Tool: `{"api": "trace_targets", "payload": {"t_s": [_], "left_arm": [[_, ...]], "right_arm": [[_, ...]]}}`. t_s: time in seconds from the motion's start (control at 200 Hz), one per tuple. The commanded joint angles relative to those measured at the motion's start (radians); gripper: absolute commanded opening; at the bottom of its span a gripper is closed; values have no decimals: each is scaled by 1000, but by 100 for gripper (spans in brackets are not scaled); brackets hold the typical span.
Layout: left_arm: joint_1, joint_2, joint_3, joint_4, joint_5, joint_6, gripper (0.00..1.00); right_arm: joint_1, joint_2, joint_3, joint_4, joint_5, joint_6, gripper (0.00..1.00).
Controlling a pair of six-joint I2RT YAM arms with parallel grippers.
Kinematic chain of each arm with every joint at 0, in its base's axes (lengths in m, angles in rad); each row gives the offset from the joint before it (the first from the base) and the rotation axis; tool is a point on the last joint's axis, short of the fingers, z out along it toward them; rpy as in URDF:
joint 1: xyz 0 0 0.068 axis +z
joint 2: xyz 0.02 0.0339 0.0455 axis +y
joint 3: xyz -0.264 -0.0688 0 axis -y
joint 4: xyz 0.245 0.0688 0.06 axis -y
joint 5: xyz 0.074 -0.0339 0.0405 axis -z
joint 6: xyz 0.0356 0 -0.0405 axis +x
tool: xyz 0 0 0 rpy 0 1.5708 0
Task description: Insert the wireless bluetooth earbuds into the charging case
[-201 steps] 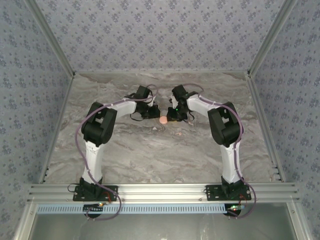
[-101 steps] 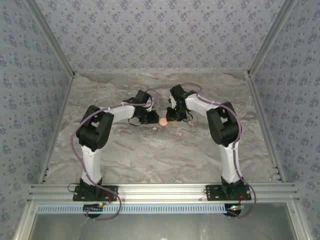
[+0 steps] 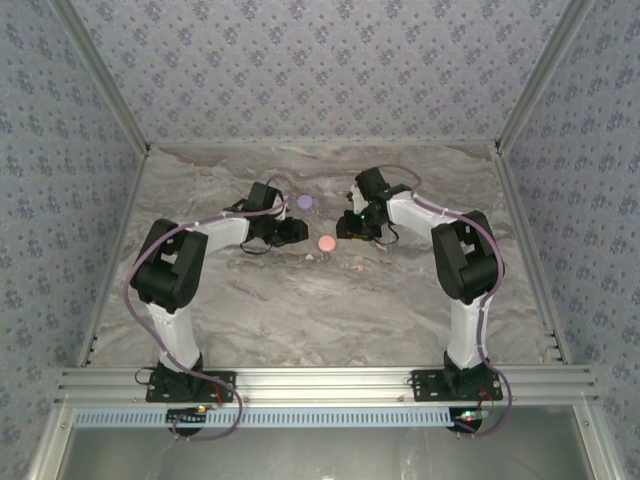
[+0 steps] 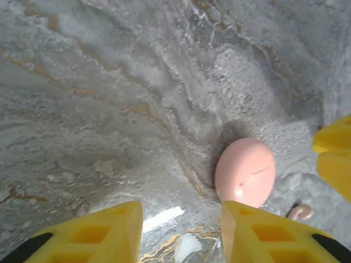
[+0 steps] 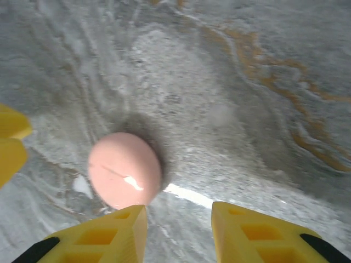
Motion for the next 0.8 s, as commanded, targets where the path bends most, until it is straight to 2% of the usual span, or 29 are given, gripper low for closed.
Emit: {"api": "trace_targets", "payload": {"t_s": [0.0, 0.14, 0.795], "left_arm": [[-5, 21, -4, 86, 89, -31, 43], [-5, 47, -3, 115, 129, -47, 43], [-41, 136, 57, 72, 184, -36, 44]], "right_arm": [[3, -8, -27, 62, -97, 49, 38], [5, 24, -17, 74, -119, 67, 37], [-2, 94, -24, 98, -122, 88, 24]]}}
